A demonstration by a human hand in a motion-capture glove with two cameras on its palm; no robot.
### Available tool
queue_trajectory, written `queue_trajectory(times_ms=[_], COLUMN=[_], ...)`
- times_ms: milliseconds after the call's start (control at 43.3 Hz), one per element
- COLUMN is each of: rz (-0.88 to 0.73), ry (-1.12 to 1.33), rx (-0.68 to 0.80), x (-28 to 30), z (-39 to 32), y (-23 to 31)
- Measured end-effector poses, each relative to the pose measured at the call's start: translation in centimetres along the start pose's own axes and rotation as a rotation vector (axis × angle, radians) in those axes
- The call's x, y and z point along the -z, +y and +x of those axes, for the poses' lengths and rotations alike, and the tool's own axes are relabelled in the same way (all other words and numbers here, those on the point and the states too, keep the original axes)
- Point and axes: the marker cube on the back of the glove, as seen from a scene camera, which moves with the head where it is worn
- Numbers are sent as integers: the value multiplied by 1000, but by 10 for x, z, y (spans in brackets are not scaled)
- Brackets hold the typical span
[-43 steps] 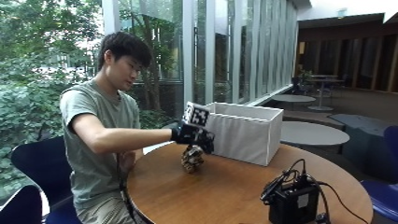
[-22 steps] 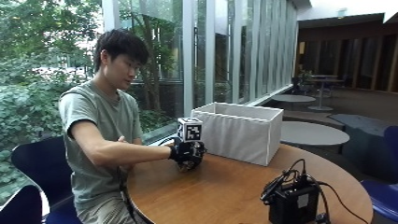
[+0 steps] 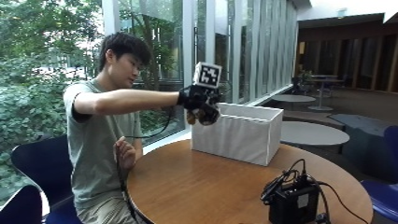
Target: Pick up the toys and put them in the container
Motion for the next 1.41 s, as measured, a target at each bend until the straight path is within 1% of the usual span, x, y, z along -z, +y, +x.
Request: queue_trajectory(times_ms=[115, 231, 300, 416, 624, 785, 924, 970, 1039, 1109, 1155, 1247, 1409], rz=[106, 176, 274, 420, 500, 529, 512, 474, 359, 243, 211, 248, 325], ry=[-5, 24, 11, 9, 56, 35, 14, 33, 46, 12, -25, -74, -124], rx=[-60, -97, -120, -70, -3, 85, 148, 155, 148, 134, 123, 100, 136], x=[77, 125, 168, 220, 269, 283, 276, 271, 260, 250, 246, 249, 243], z=[-5, -11, -29, -58, -136, -198, -226, -234, -242, -239, -231, -224, -196], y=[2, 0, -8, -28, -74, -107, -125, -129, -130, -126, -121, -113, -92])
